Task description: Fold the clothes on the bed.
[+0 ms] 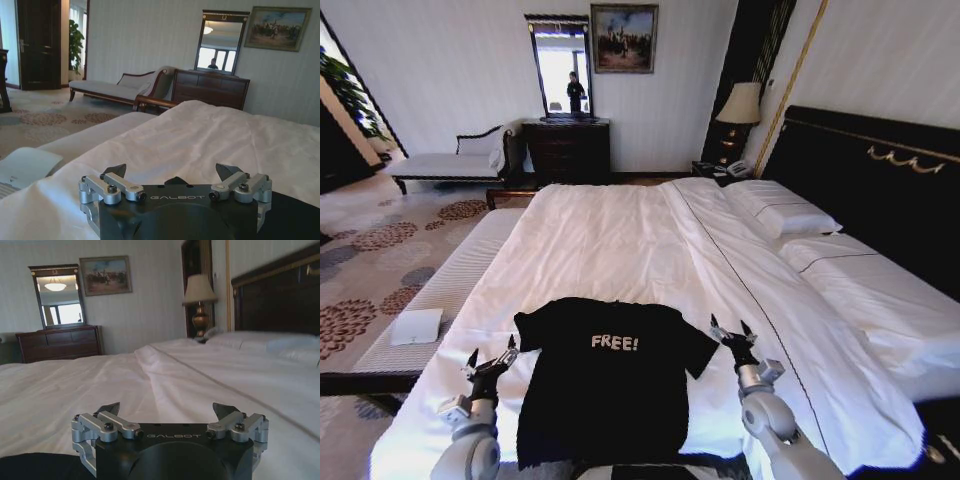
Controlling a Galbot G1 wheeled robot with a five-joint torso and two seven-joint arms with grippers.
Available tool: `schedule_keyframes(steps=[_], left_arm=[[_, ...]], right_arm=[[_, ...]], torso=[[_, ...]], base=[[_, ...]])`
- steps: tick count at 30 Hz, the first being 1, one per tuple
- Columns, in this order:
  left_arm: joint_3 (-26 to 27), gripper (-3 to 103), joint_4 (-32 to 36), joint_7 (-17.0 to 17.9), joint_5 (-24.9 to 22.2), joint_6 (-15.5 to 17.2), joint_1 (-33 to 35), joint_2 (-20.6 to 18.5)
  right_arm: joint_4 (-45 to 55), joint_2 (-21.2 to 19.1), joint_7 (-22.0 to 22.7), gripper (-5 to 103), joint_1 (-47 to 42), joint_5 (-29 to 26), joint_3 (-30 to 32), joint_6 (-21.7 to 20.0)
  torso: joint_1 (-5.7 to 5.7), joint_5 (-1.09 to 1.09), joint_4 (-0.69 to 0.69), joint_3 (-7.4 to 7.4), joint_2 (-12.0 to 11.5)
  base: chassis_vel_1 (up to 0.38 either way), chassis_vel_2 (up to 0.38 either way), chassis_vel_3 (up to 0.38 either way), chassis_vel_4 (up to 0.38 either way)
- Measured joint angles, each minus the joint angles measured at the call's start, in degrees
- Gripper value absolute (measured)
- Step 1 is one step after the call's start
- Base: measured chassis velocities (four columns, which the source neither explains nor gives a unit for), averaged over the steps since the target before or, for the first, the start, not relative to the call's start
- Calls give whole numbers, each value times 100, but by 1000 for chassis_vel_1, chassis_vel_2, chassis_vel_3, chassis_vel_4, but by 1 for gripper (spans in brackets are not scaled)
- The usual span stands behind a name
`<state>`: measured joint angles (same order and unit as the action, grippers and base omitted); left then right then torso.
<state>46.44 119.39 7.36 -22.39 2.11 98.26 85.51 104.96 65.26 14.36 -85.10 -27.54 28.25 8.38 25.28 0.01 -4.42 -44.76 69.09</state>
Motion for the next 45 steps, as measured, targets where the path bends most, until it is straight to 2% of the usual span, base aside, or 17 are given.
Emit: schedule_keyframes(steps=[3, 7, 10, 11, 16, 17, 19, 23, 31, 42, 45], left_arm=[[-9, 100, 10, 4, 87, -47, 64, 10], [-32, 100, 39, 19, -82, -34, 105, 16], [-33, 100, 116, 28, -248, -45, 243, 0], [-33, 100, 116, 28, -248, -45, 243, 0], [-107, 100, 50, 18, -299, -137, 287, -4], [-107, 100, 50, 18, -299, -137, 287, -4], [-188, 100, 34, 18, -311, -134, 280, -2], [-239, 100, 47, 23, -298, -57, 239, -7], [-239, 100, 64, 35, -300, -13, 216, -11], [-233, 100, 185, 67, -332, -28, 290, -25], [-234, 100, 190, 69, -344, -78, 325, -39]], right_arm=[[21, 45, -88, 100, -32, 225, 37, 92], [4, 97, -122, 100, -31, -5, -15, 84], [-15, 168, -136, 100, 25, -743, -101, -38], [-15, 168, -136, 100, 25, -743, -101, -38], [-118, 201, -142, 100, 156, -2207, -113, -290], [-118, 201, -142, 100, 156, -2207, -113, -290], [-173, 231, -171, 100, 212, -2704, -101, -388], [-273, 347, -146, 100, 264, -3247, -103, -518], [-291, 465, -4, 100, 261, -3575, -154, -700], [-383, 527, -1, 102, 208, -3456, -200, -721], [-394, 561, -21, 95, 191, -3380, -224, -721]], torso=[[0, -1, 1, 0, 0], [0, -2, 0, 0, 0], [0, 0, 1, 0, 0], [0, 0, 1, 0, 0], [0, -2, 0, 0, 0], [0, -2, 0, 0, 0], [0, -2, 0, 0, 0], [0, -1, 0, 0, 0], [0, -1, 0, 0, 0], [0, -1, 0, 0, 0], [0, -1, 1, 0, 0]], base=[[0, 0, 0, 0], [0, 0, 0, 0], [0, 0, 0, 0], [0, 0, 0, 0], [0, 0, 0, 0], [0, 0, 0, 0], [0, 0, 0, 0], [0, 0, 0, 0], [0, 0, 0, 0], [0, 0, 0, 0], [0, 0, 0, 0]])
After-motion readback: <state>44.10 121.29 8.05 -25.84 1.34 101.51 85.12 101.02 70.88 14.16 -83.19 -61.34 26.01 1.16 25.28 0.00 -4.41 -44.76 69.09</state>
